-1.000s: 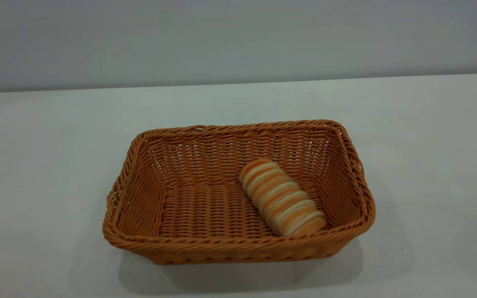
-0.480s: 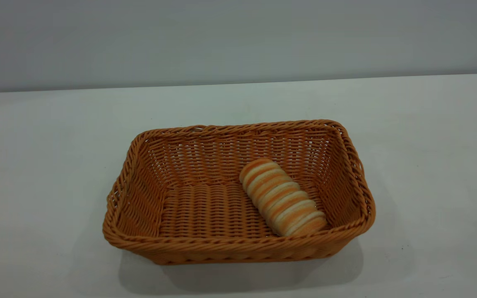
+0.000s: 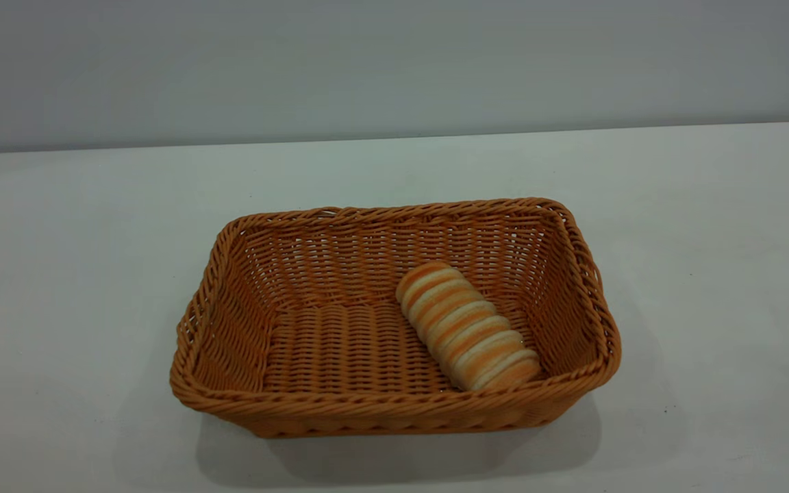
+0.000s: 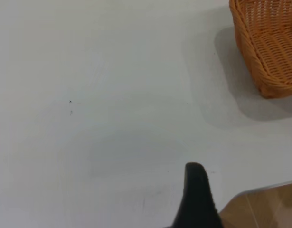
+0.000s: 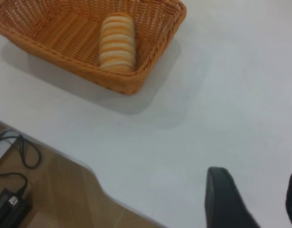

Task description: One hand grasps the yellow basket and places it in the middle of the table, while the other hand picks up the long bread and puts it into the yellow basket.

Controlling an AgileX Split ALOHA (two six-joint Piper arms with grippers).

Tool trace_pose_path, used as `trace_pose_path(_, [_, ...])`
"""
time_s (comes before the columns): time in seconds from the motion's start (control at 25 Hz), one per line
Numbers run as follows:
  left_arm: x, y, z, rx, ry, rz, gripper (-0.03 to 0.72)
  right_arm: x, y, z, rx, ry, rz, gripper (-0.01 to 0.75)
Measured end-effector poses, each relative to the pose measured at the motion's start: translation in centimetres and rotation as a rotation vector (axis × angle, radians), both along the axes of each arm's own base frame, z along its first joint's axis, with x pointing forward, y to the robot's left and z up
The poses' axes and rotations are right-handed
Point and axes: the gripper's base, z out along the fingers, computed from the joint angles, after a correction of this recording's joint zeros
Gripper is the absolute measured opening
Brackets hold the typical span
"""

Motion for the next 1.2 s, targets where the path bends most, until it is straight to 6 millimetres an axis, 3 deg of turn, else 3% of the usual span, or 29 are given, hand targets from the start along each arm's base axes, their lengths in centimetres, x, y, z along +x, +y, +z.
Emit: trace_pose_path(1.2, [0.00, 0.00, 0.00, 0.000, 0.000, 0.000, 0.584, -0.02, 0.04, -0.03, 0.004, 0.003, -0.044, 0.360])
